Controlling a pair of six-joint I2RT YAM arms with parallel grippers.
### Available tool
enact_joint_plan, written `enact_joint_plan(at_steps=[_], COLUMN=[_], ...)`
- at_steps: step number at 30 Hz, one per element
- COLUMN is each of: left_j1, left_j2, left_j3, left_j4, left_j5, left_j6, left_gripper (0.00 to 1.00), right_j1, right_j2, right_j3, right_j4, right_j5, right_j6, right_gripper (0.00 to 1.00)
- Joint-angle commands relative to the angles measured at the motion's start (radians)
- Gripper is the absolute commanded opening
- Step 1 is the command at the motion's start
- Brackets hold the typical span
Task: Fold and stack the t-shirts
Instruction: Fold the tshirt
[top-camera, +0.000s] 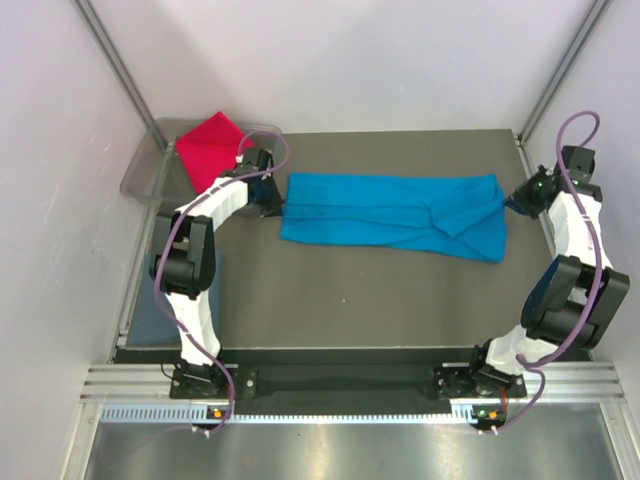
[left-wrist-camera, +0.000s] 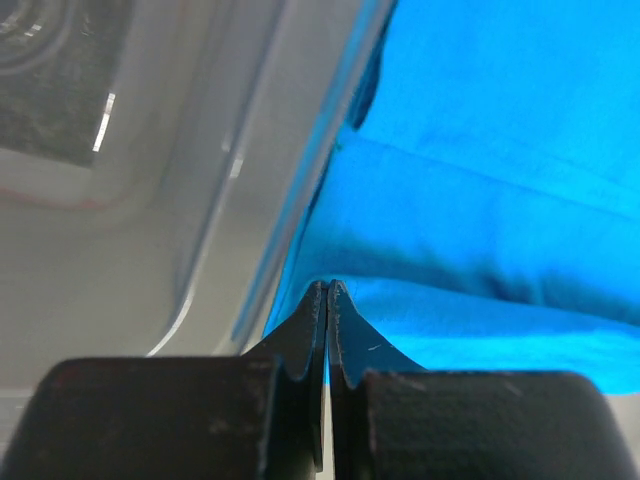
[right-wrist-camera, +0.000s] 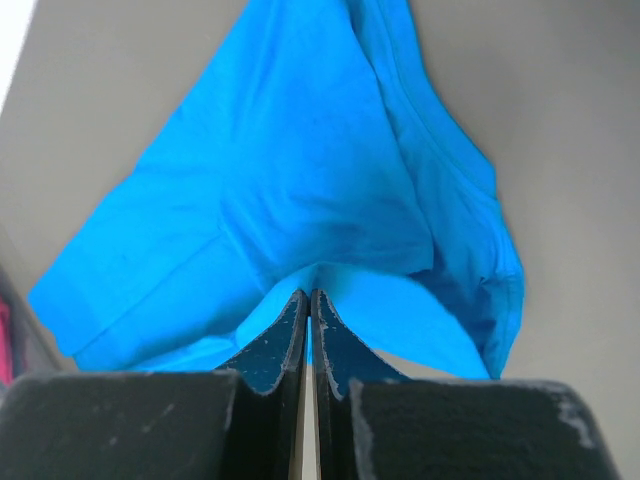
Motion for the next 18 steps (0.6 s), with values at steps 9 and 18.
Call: enact_joint_plan(at_steps=[9, 18], left_j1=[0.025, 0.028], left_j2=[0.058, 0.149], left_j3=[0.131, 0.211], left_j4=[0.038, 0.024], left_j5=[-0.017, -0.011], left_j6=[-0.026, -0.032], left_gripper=[0.00, 0.00], right_j1=[0.033, 0.047], right_j2=[0.108, 0.184], right_j3=[0.102, 0.168], right_j4=[0.060, 0.078], right_j5=[-0.020, -0.031], right_j6=[0.018, 0.056], right_gripper=[0.00, 0.00])
